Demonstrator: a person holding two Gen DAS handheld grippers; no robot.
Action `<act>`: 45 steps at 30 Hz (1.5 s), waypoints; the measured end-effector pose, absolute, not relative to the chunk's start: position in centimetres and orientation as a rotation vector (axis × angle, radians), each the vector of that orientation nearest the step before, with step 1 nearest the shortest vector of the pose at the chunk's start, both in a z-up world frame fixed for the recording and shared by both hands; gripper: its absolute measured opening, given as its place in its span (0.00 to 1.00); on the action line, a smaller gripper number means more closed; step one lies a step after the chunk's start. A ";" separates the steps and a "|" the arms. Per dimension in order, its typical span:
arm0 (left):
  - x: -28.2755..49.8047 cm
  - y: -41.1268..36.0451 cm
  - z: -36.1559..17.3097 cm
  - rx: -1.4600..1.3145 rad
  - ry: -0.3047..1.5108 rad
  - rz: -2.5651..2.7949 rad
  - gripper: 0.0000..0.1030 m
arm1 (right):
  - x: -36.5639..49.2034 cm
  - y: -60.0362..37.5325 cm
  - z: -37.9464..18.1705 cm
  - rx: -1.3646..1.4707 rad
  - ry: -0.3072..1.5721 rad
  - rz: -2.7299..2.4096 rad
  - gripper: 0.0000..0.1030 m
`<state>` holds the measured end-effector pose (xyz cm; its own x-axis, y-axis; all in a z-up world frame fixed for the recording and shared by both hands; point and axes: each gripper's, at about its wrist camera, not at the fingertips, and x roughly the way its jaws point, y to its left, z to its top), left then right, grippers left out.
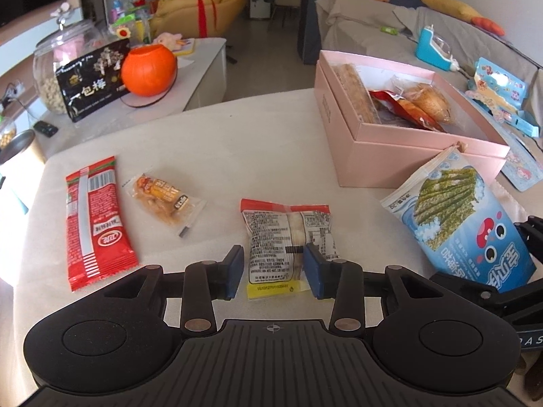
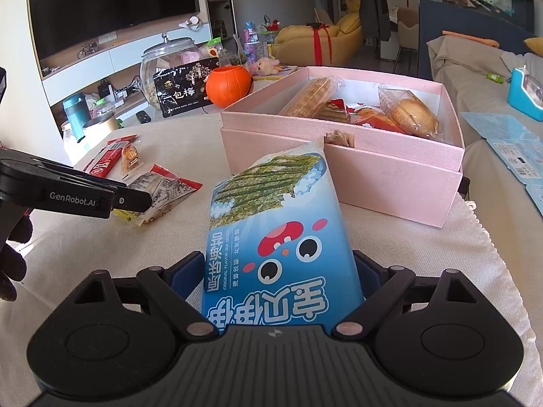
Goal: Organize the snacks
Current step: 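Lift the white packet with the left gripper while the right holds the seaweed packet by the box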
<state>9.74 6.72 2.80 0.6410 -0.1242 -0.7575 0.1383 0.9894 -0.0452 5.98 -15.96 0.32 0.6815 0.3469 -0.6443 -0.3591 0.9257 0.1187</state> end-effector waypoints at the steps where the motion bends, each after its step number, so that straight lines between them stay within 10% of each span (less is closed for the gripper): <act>1: 9.8 6.8 3.0 0.007 0.866 -0.164 0.42 | 6.0 -16.0 0.3 -0.018 0.719 0.396 0.88; 13: 10.5 2.2 3.9 0.184 0.807 -0.184 0.42 | 5.9 -15.9 0.4 -0.017 0.719 0.397 0.89; 18: 10.8 0.5 2.5 0.275 0.842 -0.232 0.64 | 5.9 -16.0 0.4 -0.012 0.719 0.399 0.89; 45: 13.3 7.6 1.3 0.016 0.783 -0.113 0.67 | 6.6 -14.6 0.3 -0.118 0.778 0.442 1.00</act>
<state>13.28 7.58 1.32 0.7029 -0.0957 -0.7048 0.1073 0.9938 -0.0280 6.65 -14.57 0.26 0.6258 0.3414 -0.7013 -0.4275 0.9022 0.0578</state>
